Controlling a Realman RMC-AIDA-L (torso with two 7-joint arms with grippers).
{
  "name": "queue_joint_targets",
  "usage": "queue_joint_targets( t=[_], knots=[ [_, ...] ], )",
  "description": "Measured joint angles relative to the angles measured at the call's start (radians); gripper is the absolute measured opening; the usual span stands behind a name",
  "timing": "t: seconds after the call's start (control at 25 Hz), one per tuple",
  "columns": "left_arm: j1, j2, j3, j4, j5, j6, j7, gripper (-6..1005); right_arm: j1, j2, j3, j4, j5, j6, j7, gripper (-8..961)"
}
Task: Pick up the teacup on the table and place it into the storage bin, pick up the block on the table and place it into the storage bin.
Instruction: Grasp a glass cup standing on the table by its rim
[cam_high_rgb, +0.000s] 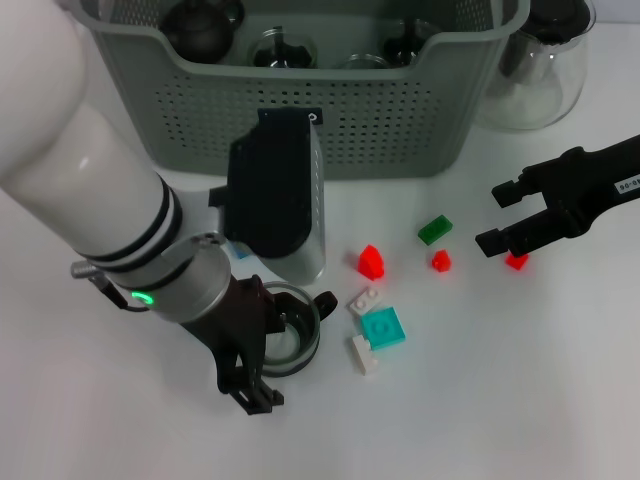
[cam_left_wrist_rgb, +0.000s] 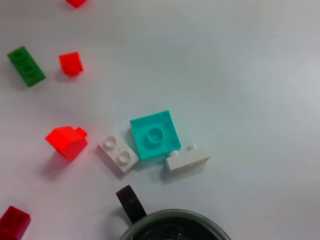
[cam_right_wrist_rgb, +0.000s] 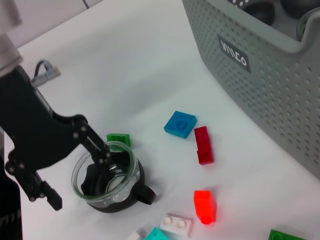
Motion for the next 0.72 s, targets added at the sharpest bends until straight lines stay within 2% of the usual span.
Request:
queue_joint_targets(
  t=[0.44, 0.72],
  knots=[
    [0.003, 0.0, 0.058, -0.057, 0.025, -0.065, -0.006, 731, 0.0, 0.001, 0.009, -0.002, 0.0, 0.001, -0.002, 928],
    [0.002, 0.0, 0.056, -0.072, 0.026, -0.086, -0.008, 571, 0.0, 0.001, 0.011, -0.008, 0.0, 0.001, 0.002, 928]
  ],
)
